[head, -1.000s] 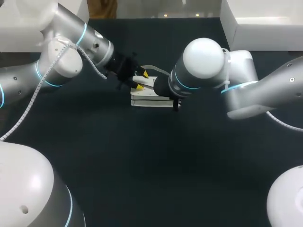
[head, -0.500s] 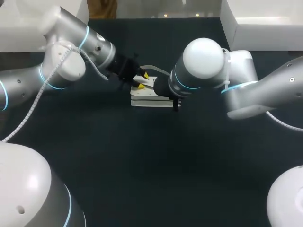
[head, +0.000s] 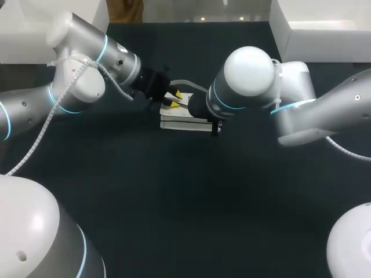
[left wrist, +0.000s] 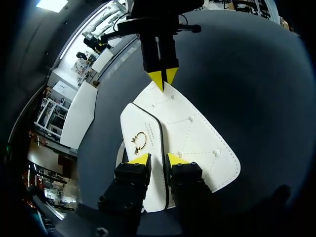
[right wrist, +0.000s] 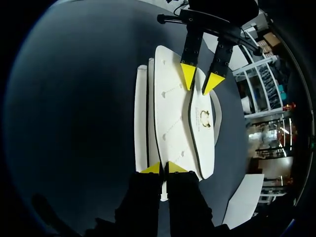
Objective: Pick up the bag, open it, inspect its contents, close it, and place it on the opposite side
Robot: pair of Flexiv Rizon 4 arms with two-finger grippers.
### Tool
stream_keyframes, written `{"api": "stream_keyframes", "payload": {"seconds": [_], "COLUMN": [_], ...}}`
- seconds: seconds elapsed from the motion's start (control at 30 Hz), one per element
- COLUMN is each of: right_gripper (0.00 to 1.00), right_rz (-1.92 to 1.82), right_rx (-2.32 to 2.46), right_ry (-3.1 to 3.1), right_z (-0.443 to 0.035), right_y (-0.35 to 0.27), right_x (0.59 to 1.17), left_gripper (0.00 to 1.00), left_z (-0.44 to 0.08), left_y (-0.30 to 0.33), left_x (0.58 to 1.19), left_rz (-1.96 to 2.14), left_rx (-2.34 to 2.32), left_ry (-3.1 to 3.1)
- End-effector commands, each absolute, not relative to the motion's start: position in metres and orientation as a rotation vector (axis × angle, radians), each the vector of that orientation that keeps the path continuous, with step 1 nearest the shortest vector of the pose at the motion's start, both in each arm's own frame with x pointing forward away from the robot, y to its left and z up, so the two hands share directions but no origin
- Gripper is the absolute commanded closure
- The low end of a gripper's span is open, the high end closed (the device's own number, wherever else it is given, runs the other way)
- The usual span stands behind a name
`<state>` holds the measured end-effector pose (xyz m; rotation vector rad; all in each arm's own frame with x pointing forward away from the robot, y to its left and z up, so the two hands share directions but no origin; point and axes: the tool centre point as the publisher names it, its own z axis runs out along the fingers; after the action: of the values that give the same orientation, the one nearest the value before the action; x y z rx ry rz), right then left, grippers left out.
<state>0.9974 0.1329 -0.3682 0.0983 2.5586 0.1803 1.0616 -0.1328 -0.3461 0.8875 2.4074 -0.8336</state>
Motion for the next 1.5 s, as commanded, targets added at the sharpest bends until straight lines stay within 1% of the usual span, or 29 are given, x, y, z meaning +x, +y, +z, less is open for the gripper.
{"api": "stream_keyframes", "payload": {"seconds": [0.03,0.3,0.37,0.4,0.47,0.5,0.57,0.67,0.77,0.93,0.97,1.0,1.03,1.3,1.33,1.37,1.4,1.43,1.47,1.5], "right_gripper": [1.00,1.00,1.00,1.00,1.00,1.00,1.00,1.00,1.00,1.00,1.00,1.00,1.00,1.00,1.00,1.00,1.00,1.00,1.00,1.00], "right_rz": [0.180,0.180,0.180,0.180,0.180,0.180,0.180,0.180,0.180,0.180,0.180,0.180,0.180,0.180,0.180,0.180,0.180,0.180,0.180,0.180], "right_rx": [0.099,0.099,0.099,0.099,0.099,0.099,0.099,0.099,0.099,0.099,0.099,0.099,0.099,0.099,0.099,0.099,0.099,0.099,0.099,0.099], "right_ry": [2.556,2.556,2.556,2.556,2.556,2.556,2.556,2.556,2.556,2.556,2.556,2.556,2.556,2.556,2.556,2.556,2.556,2.556,2.556,2.556], "right_z": [-0.370,-0.370,-0.370,-0.370,-0.370,-0.370,-0.370,-0.370,-0.370,-0.370,-0.370,-0.370,-0.370,-0.370,-0.370,-0.370,-0.370,-0.370,-0.370,-0.370], "right_y": [0.133,0.133,0.133,0.133,0.133,0.133,0.133,0.133,0.133,0.133,0.133,0.133,0.133,0.133,0.133,0.133,0.133,0.133,0.133,0.133], "right_x": [0.997,0.997,0.997,0.997,0.997,0.997,0.997,0.997,0.997,0.997,0.997,0.997,0.997,0.997,0.997,0.997,0.997,0.997,0.997,0.997], "left_gripper": [0.88,0.85,0.87,0.86,0.78,0.76,0.75,0.75,0.73,0.80,0.87,0.91,1.00,1.00,0.82,0.72,0.50,0.34,0.33,0.37], "left_z": [-0.344,-0.342,-0.343,-0.343,-0.343,-0.343,-0.344,-0.346,-0.349,-0.353,-0.352,-0.352,-0.351,-0.348,-0.349,-0.349,-0.350,-0.350,-0.350,-0.350], "left_y": [-0.132,-0.132,-0.132,-0.132,-0.133,-0.134,-0.134,-0.135,-0.136,-0.138,-0.138,-0.138,-0.138,-0.135,-0.135,-0.135,-0.135,-0.135,-0.135,-0.135], "left_x": [1.059,1.057,1.058,1.057,1.056,1.056,1.055,1.055,1.055,1.060,1.061,1.062,1.062,1.061,1.061,1.060,1.060,1.059,1.059,1.058], "left_rz": [-0.849,-0.836,-0.838,-0.840,-0.842,-0.842,-0.841,-0.831,-0.820,-0.805,-0.808,-0.807,-0.806,-0.803,-0.802,-0.801,-0.798,-0.797,-0.798,-0.799], "left_rx": [0.892,0.908,0.907,0.907,0.913,0.916,0.921,0.929,0.932,0.911,0.906,0.905,0.900,0.903,0.907,0.910,0.914,0.919,0.921,0.923], "left_ry": [2.399,2.400,2.403,2.404,2.405,2.405,2.406,2.411,2.416,2.413,2.413,2.413,2.411,2.406,2.407,2.407,2.407,2.406,2.405,2.403]}}
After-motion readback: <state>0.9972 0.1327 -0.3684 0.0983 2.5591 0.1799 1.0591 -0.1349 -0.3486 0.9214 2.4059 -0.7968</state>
